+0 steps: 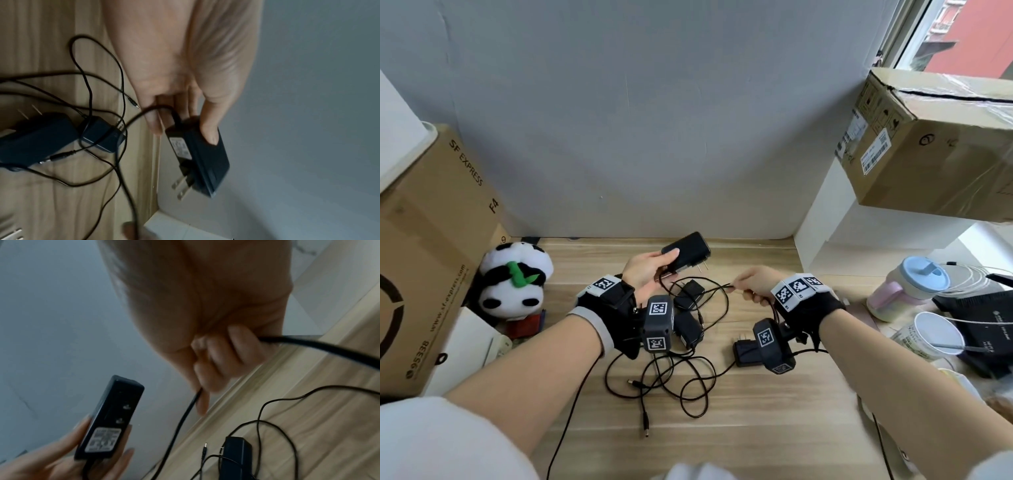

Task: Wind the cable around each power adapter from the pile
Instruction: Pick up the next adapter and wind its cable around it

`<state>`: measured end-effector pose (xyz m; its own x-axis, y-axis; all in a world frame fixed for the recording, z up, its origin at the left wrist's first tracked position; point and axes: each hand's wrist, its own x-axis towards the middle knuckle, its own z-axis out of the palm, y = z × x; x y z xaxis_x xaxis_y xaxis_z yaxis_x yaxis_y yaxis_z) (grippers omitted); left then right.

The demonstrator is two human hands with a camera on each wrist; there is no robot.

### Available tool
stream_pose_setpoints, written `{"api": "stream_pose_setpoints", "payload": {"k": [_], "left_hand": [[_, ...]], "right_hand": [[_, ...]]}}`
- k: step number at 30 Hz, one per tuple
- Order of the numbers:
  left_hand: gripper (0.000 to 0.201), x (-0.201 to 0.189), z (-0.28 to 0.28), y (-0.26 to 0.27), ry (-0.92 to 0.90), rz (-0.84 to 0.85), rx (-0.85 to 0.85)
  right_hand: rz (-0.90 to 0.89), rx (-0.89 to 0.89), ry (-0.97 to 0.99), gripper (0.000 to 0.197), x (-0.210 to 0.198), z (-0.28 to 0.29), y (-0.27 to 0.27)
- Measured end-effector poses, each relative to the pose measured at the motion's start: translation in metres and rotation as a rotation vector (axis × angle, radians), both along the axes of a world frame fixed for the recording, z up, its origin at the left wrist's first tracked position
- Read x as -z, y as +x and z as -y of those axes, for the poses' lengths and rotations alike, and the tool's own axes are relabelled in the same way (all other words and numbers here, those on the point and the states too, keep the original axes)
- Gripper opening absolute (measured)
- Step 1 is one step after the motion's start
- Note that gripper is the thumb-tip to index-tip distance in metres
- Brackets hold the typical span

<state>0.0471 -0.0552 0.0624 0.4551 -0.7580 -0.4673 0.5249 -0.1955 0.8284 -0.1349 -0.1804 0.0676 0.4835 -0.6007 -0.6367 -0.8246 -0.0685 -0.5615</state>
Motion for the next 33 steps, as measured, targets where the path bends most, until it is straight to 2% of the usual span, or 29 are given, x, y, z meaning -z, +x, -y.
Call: {"api": "stream_pose_setpoints", "payload": {"k": [2,3,6,7,9,12,13,17,21,25,29,31,33], "left_hand": [[0.009,-0.003,0.001,-0.001,0.009,-0.023,-0.061],[0.007,-0.006,0.002,-0.003,0.01,-0.037,-0.07],[0.009,-0.012,0.006,-0.015,-0.039,-0.129,-0.056],[0.011,-0.013,0.009,-0.018,-0.055,-0.155,-0.044],[0.016,-0.016,0.012,-0.02,-0.073,-0.191,-0.02],[0.016,-0.02,0.013,-0.02,-0.069,-0.219,-0.017],[0.012,-0.021,0.012,-0.018,-0.067,-0.214,-0.037],[0.011,-0.021,0.008,-0.009,-0.094,-0.121,-0.052],[0.023,-0.022,0.009,-0.01,-0.113,-0.052,0.007],[0.026,-0.022,0.011,-0.016,-0.109,-0.1,0.038],[0.029,-0.021,0.011,-0.016,-0.107,-0.152,-0.01],[0.022,-0.023,0.012,-0.014,-0.142,-0.212,-0.048],[0.015,-0.022,0.013,-0.01,-0.162,-0.269,-0.116]], "right_hand": [[-0.027,-0.141,-0.015,0.025,0.001,-0.007,0.0],[-0.036,-0.233,-0.072,0.033,0.003,-0.009,0.002],[0.115,-0.406,-0.048,0.059,-0.001,-0.019,0.014],[0.191,-0.448,-0.012,0.06,-0.002,-0.023,0.019],[0.321,-0.488,0.066,0.05,-0.002,-0.029,0.026],[0.395,-0.408,0.143,0.016,-0.001,-0.034,0.029],[0.404,-0.365,0.163,0.013,-0.001,-0.033,0.027],[0.405,-0.211,0.166,0.028,-0.001,-0.021,0.013],[0.373,-0.247,0.108,0.031,0.0,-0.017,0.007],[0.401,-0.272,0.127,0.032,-0.001,-0.021,0.01],[0.3,-0.293,0.168,0.03,-0.002,-0.021,0.01],[0.229,-0.305,0.108,0.027,-0.002,-0.016,0.007],[0.158,-0.329,-0.047,0.028,-0.001,-0.008,0.003]]}}
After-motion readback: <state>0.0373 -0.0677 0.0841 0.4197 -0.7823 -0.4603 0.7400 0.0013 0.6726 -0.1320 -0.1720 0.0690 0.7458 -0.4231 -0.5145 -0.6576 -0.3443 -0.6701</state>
